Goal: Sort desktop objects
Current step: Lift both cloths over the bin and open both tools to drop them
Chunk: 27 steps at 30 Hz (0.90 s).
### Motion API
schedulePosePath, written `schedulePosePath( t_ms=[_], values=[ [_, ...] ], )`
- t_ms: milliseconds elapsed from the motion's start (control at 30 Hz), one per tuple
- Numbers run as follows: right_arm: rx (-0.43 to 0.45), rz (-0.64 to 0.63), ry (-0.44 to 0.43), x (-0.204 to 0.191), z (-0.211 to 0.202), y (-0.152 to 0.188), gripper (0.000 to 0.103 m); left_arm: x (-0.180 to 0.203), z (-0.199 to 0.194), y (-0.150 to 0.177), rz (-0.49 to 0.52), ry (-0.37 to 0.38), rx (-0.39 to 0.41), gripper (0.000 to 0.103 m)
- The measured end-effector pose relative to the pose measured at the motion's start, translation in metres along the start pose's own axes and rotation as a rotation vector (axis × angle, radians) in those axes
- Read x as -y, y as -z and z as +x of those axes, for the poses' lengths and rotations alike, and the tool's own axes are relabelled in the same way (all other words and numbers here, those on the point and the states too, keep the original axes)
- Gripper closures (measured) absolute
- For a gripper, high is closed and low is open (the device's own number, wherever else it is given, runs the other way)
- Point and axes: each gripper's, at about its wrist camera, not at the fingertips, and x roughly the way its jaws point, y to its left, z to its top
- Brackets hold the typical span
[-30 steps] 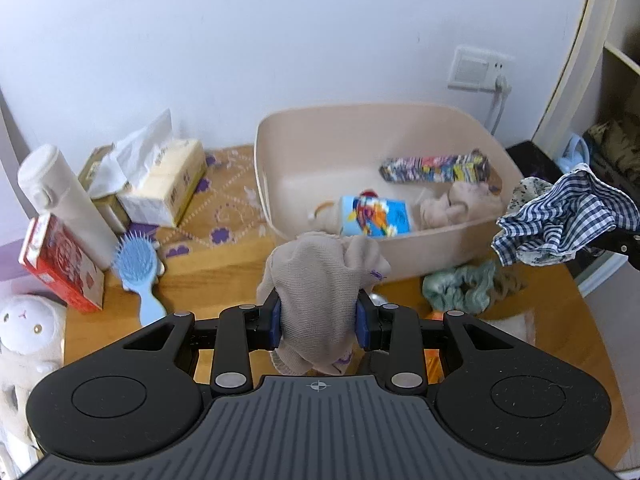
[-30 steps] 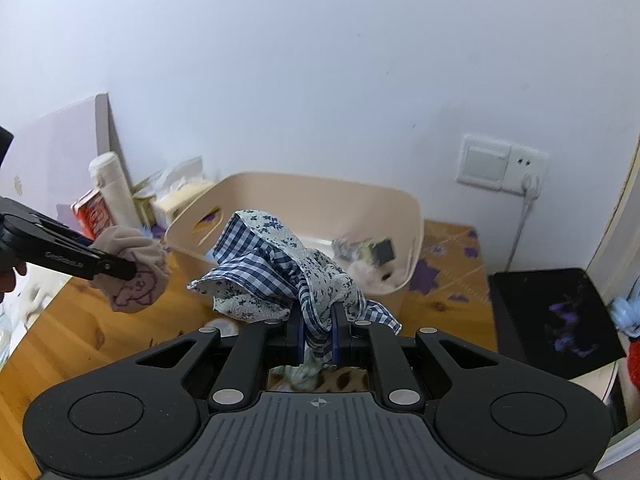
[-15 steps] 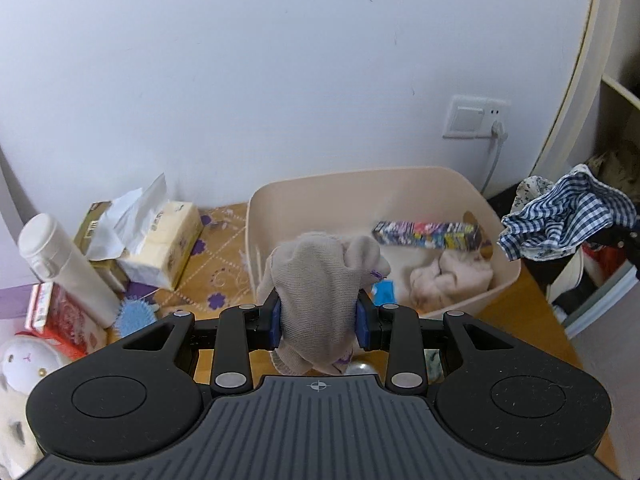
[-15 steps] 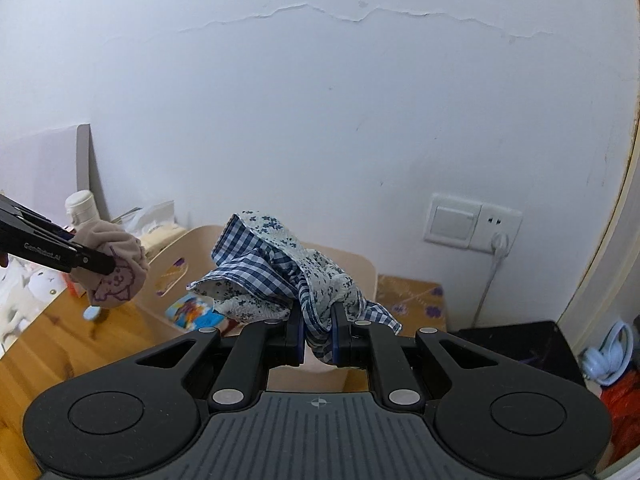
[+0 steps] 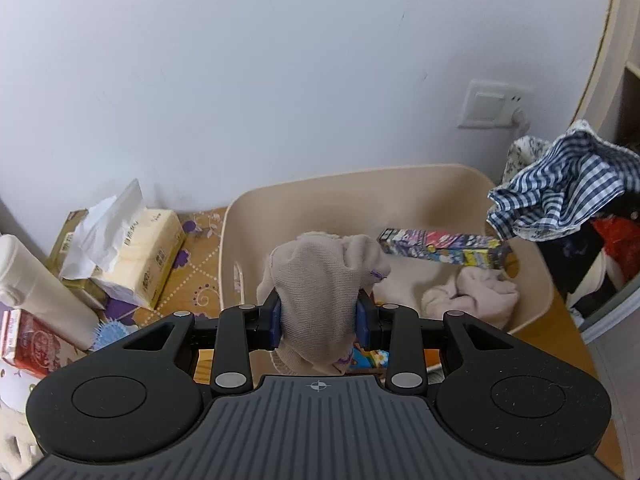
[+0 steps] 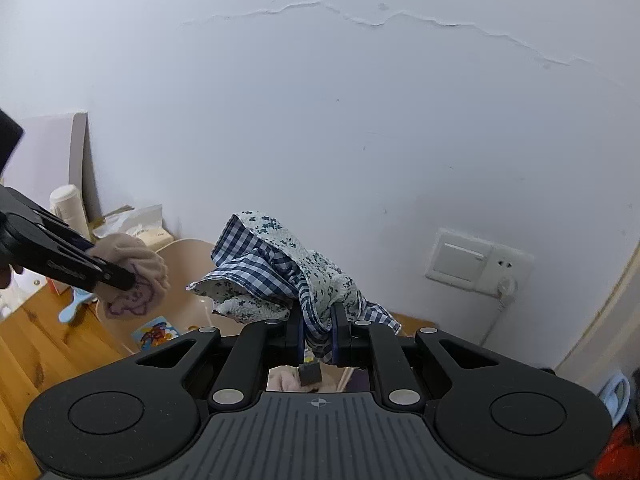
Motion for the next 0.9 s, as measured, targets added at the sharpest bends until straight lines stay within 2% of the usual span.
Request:
schedulePosePath(
  t_ms=[233, 533, 667, 733, 833, 867, 900],
  values=[
    [-0.05, -0.044, -0.023, -0.003, 0.033, 0.003, 0.091, 0.012, 0.032, 0.004, 0.017, -0.044, -0.033, 0.068],
    [-0.116, -0.061, -0.051, -0.009, 0.068, 0.015, 0.091, 0.018, 0.053, 0.003, 0.02, -0.077, -0.065, 0.067],
    [-0.165, -0.084, -0.075, -0.016, 0.082, 0.02, 0.089, 0.019, 0.059, 0.003, 0.02, -0.088, -0.08, 0.062],
    [-0.19, -0.088, -0.087, -0.018, 0.087, 0.022, 0.087, 0.02, 0.061, 0.003, 0.02, -0.092, -0.086, 0.057],
    [-0.224, -0.084, -0.102, -0.021, 0.094, 0.025, 0.08, 0.021, 0.062, 0.004, 0.027, -0.095, -0.094, 0.046],
    [-0.235, -0.079, -0.106, -0.021, 0.095, 0.027, 0.069, 0.022, 0.062, 0.004, 0.029, -0.096, -0.093, 0.042],
    [-0.247, -0.072, -0.114, -0.021, 0.096, 0.028, 0.064, 0.022, 0.062, 0.005, 0.03, -0.097, -0.094, 0.038]
  ],
)
